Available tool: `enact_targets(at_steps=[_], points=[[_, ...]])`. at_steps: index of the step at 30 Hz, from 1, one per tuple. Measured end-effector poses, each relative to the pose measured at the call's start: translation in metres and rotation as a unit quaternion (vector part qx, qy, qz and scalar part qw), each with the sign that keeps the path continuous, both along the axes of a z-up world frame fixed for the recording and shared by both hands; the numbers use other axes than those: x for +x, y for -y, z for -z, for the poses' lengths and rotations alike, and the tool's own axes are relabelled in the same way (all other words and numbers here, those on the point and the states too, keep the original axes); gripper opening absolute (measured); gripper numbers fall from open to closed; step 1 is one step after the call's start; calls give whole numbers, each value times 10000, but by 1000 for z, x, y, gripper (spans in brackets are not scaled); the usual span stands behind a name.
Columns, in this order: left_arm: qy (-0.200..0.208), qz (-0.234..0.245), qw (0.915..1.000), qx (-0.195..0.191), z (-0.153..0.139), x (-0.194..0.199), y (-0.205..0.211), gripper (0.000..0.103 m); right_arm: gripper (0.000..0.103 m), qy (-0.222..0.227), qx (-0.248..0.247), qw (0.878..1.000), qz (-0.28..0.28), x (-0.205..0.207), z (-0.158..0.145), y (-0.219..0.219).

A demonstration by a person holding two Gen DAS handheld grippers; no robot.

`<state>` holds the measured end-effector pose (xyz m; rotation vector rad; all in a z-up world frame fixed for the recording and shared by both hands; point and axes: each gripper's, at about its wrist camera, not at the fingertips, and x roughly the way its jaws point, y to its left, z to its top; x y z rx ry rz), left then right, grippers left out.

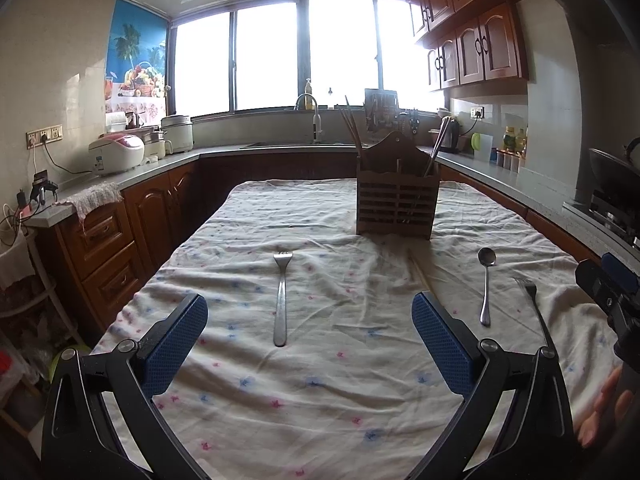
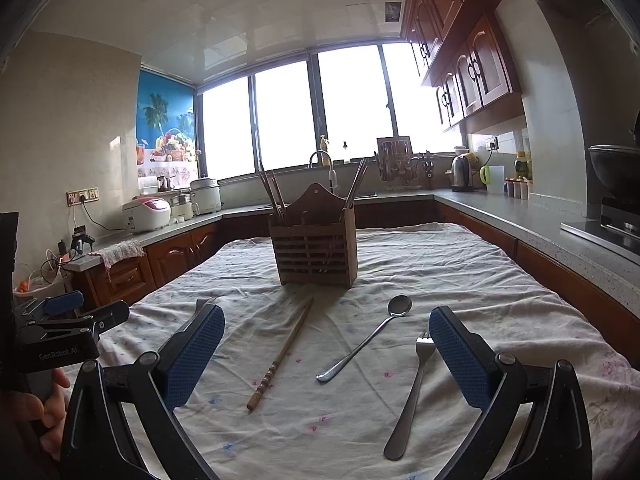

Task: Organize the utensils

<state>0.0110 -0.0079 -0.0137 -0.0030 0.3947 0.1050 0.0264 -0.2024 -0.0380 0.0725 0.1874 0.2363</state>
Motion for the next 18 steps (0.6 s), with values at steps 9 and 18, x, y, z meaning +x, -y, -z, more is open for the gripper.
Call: enact_targets(at_steps=[9, 18], points=[[16, -10, 10000, 6, 0, -1, 1, 103, 103, -6, 50, 10000, -17, -1, -2, 2], [-21, -25, 10000, 3, 1, -1, 1, 103, 103, -24, 59, 10000, -31, -1, -1, 1]])
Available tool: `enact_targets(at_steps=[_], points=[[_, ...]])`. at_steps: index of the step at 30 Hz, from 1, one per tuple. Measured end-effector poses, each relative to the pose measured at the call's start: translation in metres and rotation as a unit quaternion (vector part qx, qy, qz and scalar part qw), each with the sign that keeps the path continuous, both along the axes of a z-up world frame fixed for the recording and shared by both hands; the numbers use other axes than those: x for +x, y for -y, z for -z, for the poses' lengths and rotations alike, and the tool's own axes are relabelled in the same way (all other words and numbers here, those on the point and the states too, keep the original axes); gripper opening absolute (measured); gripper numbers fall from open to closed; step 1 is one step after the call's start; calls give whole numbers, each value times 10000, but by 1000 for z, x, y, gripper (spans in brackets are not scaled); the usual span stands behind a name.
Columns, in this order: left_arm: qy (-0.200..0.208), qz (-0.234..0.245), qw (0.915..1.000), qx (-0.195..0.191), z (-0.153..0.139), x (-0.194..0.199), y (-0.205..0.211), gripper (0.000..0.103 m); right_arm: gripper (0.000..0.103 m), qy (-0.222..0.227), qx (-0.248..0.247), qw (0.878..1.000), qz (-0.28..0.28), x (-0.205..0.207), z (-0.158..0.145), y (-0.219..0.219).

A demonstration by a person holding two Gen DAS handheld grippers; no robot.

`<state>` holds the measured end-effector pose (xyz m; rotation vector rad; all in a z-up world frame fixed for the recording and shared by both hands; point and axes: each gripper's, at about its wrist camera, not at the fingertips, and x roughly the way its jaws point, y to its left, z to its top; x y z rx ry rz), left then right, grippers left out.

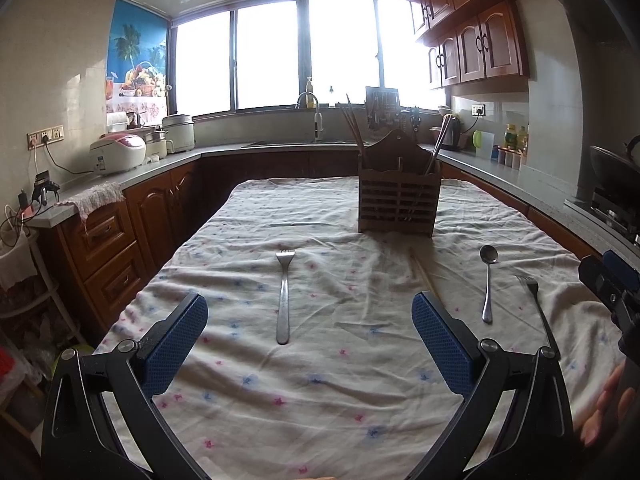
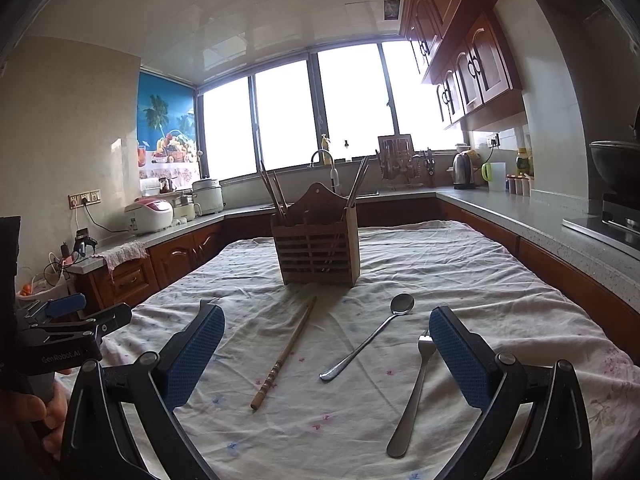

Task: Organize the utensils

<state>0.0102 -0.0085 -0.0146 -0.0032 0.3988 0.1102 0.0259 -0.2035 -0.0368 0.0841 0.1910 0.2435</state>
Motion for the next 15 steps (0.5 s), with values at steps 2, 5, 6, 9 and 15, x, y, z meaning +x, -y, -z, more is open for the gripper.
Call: enact_targets(at_steps=[2, 5, 6, 9, 15], points=[[13, 1, 10000, -15, 0, -1, 0, 103, 103, -9, 6, 10000, -3, 0, 0, 0], [20, 5, 10000, 8, -1, -1, 0, 103, 103, -11, -5, 10000, -7, -1, 1, -1], [24, 4, 10000, 10, -1, -1, 0, 103, 103, -16, 0, 10000, -21, -1, 1, -1], [24, 2, 10000, 5, -1, -1, -1, 103, 103, -9, 6, 10000, -38, -1, 0, -2], [19, 2, 10000, 28, -2, -2, 0, 103, 103, 5, 18, 10000, -33, -2, -1, -2]])
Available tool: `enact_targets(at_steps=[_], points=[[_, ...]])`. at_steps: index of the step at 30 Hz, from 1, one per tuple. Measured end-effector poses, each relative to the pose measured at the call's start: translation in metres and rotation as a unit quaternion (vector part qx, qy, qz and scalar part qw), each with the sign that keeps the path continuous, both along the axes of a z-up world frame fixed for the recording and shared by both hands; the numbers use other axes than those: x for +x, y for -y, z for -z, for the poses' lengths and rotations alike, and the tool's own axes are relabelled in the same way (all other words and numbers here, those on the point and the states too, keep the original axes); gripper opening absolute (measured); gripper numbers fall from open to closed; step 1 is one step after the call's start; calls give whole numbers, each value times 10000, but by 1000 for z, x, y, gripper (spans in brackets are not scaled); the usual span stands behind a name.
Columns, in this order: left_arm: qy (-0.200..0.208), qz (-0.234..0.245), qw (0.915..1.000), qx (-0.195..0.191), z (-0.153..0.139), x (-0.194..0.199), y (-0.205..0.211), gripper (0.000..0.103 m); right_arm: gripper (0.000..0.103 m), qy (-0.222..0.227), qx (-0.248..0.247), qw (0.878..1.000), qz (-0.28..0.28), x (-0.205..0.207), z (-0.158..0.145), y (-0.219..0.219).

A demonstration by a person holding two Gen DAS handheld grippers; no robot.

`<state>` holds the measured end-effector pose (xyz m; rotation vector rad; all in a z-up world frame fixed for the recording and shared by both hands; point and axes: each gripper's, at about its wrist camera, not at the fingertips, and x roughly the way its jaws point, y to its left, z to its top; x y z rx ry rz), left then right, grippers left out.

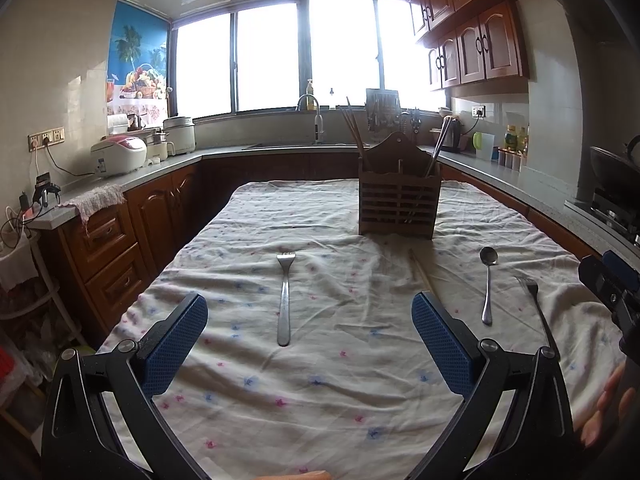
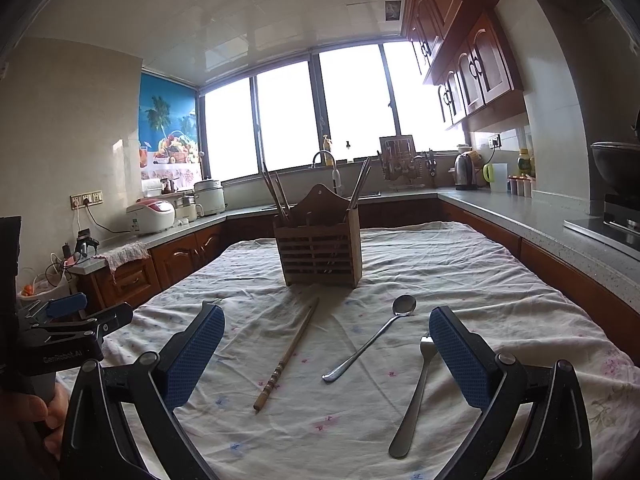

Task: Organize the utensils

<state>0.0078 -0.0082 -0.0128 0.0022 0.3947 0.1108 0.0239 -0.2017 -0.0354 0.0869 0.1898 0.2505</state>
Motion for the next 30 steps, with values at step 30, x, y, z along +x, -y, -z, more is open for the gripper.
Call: enact_targets(at_steps=[30], points=[[4, 16, 10000, -35, -5, 1, 2, 103, 103, 98, 115, 9999, -50, 0, -8, 1]])
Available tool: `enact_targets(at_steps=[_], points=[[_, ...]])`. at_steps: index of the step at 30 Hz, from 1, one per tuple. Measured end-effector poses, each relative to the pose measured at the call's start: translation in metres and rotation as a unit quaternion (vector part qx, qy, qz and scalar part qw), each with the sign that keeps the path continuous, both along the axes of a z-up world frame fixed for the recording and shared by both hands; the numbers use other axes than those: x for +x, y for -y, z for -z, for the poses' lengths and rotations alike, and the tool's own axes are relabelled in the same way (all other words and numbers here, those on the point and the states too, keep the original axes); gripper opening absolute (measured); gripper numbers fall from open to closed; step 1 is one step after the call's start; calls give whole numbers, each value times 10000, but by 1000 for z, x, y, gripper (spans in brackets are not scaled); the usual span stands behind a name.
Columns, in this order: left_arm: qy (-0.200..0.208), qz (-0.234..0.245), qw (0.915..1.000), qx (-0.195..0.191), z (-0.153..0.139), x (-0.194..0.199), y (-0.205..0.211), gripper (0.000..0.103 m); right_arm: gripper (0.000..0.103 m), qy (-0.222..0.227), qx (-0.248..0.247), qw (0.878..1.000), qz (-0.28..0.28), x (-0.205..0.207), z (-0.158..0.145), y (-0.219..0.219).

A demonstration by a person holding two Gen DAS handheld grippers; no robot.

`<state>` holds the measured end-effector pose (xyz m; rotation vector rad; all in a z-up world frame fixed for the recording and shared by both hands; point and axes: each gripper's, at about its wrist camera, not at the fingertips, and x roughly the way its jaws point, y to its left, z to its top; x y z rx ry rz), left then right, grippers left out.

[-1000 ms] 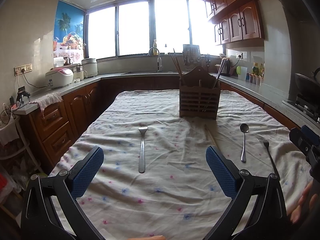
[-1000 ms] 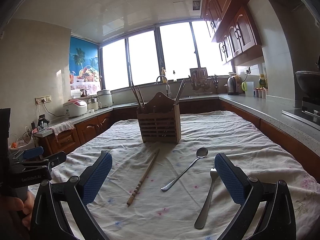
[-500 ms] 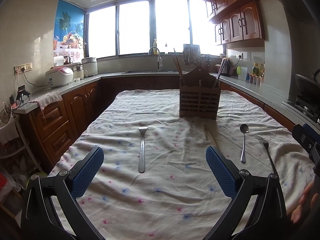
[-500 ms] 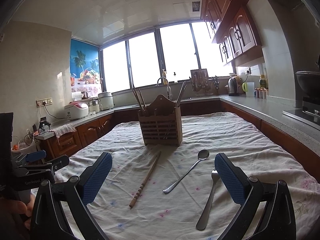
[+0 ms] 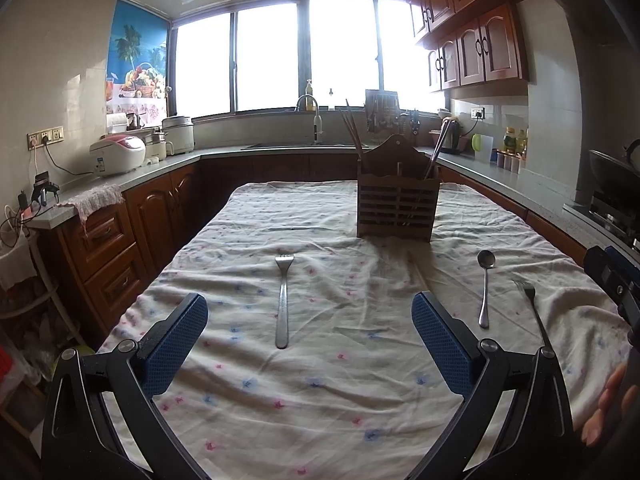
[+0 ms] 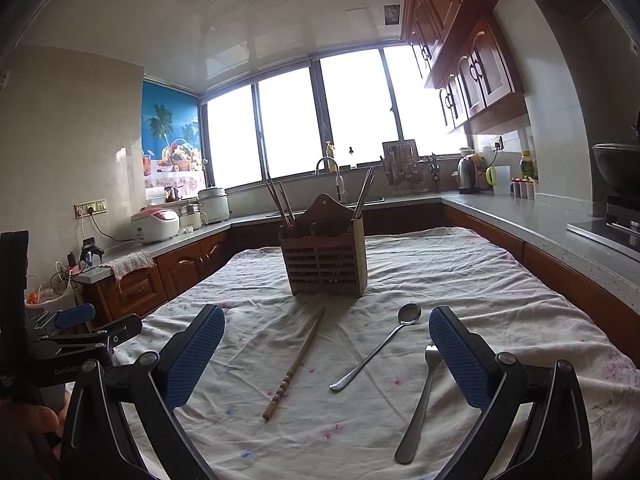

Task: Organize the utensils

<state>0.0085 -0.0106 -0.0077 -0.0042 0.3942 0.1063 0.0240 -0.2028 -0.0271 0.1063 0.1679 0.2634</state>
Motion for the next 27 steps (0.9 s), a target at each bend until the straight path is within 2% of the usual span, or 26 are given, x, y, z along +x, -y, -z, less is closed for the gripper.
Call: enact_targets(at_steps=[27], points=[[-3, 74, 10000, -19, -5, 6, 5, 103, 103, -4, -4, 10000, 2, 1, 0, -1]])
